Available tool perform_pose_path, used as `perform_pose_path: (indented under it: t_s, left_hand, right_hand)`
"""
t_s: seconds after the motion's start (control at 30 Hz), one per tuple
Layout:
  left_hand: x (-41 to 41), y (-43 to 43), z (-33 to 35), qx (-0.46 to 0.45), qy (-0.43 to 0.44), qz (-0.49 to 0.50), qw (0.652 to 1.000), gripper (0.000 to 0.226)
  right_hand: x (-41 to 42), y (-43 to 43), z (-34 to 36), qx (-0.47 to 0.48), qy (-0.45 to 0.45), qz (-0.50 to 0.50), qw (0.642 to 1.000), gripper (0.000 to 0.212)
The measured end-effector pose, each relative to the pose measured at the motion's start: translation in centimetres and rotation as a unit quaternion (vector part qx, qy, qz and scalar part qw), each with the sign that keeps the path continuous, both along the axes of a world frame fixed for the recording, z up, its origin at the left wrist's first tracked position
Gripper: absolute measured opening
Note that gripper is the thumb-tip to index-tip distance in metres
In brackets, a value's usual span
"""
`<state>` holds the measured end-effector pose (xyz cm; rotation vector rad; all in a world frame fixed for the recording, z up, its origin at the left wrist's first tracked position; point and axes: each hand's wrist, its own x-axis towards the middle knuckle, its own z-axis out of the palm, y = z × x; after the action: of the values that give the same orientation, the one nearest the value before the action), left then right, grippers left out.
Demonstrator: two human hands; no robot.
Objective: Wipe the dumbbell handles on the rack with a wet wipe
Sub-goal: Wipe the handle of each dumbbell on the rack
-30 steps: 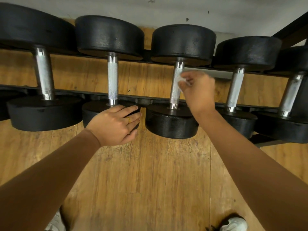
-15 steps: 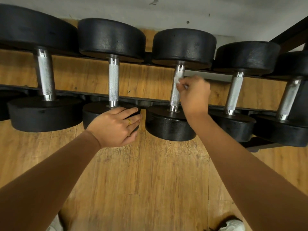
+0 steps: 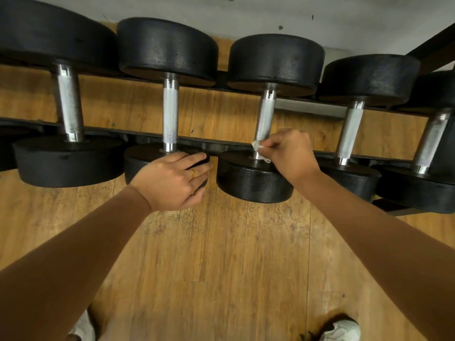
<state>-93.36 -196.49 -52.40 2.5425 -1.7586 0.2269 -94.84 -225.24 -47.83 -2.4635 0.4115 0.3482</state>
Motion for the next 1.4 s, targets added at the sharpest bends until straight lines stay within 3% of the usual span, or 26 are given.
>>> perform_pose_path:
  t_s: [0.1, 0.23, 0.4, 0.53, 0.7, 0.8, 0.97, 1.07, 1.2, 1.27, 1.4]
  left_hand:
    - [-0.1, -0.1, 0.1, -0.004, -0.005, -0.002, 1.0, 0.048]
    - [-0.1, 0.0, 0.0, -0.01, -0.017, -0.002, 1.0, 0.046]
    - [-0.1, 0.1, -0.4, -0.02, -0.021, -0.003, 1.0, 0.046]
    - [-0.2, -0.1, -0.6, -0.034, -0.026, 0.002, 0.999, 0.046]
    - [-0.1, -0.2, -0.5, -0.04, -0.024, 0.004, 0.999, 0.044]
    - [-0.1, -0.1, -0.5, -0.041, -0.029, 0.001, 0.999, 0.043]
    - [-0.1, 0.0, -0.5, -0.042, -0.027, -0.003, 0.999, 0.045]
    - [-0.1, 0.0, -0.5, -0.041, -0.019, -0.004, 0.999, 0.046]
    - [-0.1, 0.1, -0.7, -0.037, -0.006, -0.004, 0.999, 0.048]
    - [-0.1, 0.1, -0.7, -0.034, -0.008, -0.003, 0.999, 0.048]
    - [-0.1, 0.1, -0.7, -0.038, -0.008, -0.006, 0.999, 0.048]
  right_hand:
    - [1.4, -0.2, 0.6, -0.026, 0.039, 0.042, 0.998, 0.009]
    - [0.7, 0.3, 0.0, -0.034, 0.004, 0.033, 0.999, 0.007]
    - [0.9, -0.4, 0.3, -0.087, 0.021, 0.183, 0.979, 0.015]
    - [1.5, -1.3, 0.3, -0.152, -0.123, 0.286, 0.938, 0.051]
    - [3.9, -3.8, 0.0, -0.22, -0.242, 0.38, 0.865, 0.054]
    - [5.3, -5.4, -0.1, -0.25, -0.215, 0.471, 0.818, 0.064]
    - [6.6, -6.3, 0.7, -0.273, -0.163, 0.545, 0.776, 0.083]
    - [6.4, -6.7, 0.7, -0.272, -0.148, 0.582, 0.752, 0.084]
    - [5.8, -6.6, 0.3, -0.255, -0.144, 0.668, 0.684, 0.077]
    - [6.5, -6.7, 0.7, -0.257, -0.155, 0.663, 0.686, 0.076]
    - [7.2, -6.8, 1.3, -0.269, -0.143, 0.595, 0.743, 0.077]
